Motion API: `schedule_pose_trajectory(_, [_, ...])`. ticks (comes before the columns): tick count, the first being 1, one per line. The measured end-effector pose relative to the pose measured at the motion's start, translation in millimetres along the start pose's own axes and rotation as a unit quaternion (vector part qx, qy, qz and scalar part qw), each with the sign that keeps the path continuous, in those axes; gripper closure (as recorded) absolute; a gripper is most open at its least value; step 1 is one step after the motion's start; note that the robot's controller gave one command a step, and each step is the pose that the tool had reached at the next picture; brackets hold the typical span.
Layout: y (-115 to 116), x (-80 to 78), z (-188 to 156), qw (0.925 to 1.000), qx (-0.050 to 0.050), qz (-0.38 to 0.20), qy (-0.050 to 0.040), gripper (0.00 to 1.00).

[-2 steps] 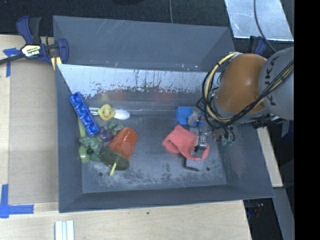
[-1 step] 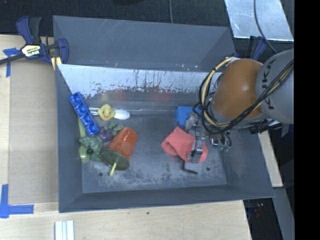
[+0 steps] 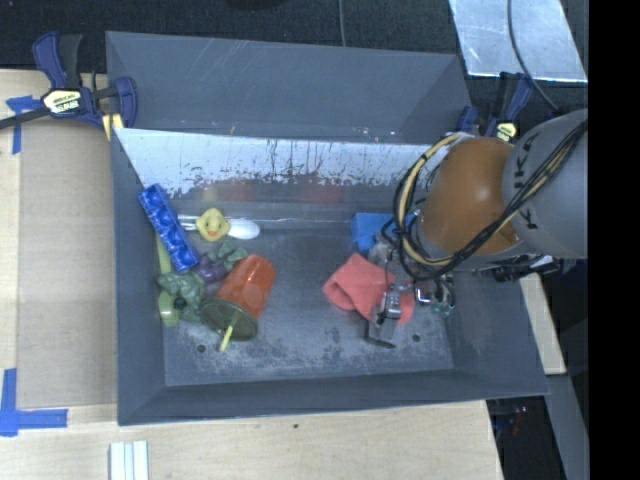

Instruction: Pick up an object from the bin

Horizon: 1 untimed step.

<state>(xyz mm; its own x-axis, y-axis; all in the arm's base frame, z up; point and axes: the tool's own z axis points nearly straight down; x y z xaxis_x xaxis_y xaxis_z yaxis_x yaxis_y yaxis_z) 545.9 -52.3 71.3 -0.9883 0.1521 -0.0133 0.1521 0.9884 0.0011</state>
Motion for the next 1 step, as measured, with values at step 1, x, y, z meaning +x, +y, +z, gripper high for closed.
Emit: schedule_pose_trajectory(1, [15.7, 8.7, -1.0, 0.9946, 0.000, 0.104, -0.0031, 1.00])
